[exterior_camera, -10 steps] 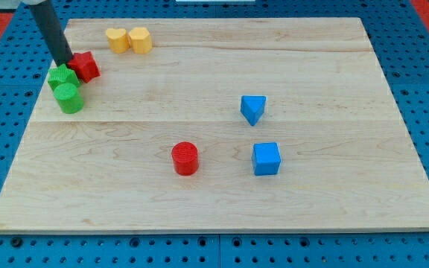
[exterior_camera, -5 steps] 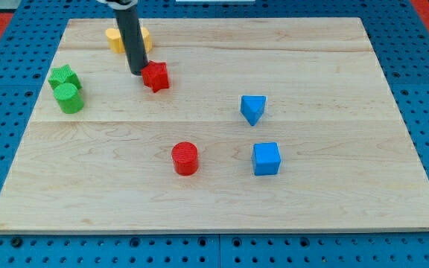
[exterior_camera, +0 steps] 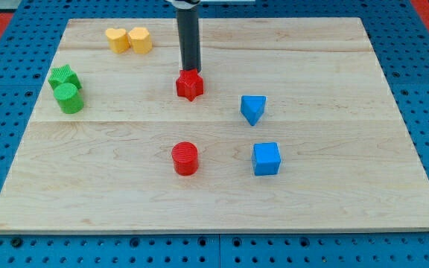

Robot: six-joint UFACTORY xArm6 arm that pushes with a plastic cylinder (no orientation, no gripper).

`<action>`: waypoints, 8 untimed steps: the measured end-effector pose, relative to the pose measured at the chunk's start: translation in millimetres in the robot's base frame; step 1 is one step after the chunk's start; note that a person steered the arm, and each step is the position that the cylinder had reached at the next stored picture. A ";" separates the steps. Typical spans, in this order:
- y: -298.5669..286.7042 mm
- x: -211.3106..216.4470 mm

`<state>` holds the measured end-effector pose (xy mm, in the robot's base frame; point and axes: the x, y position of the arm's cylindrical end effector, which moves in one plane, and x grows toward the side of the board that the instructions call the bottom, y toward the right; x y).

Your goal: Push the red star closer to the red circle

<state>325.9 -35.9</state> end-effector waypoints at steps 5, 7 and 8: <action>-35.8 31.0; -42.1 64.3; -42.1 81.7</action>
<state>407.5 -78.1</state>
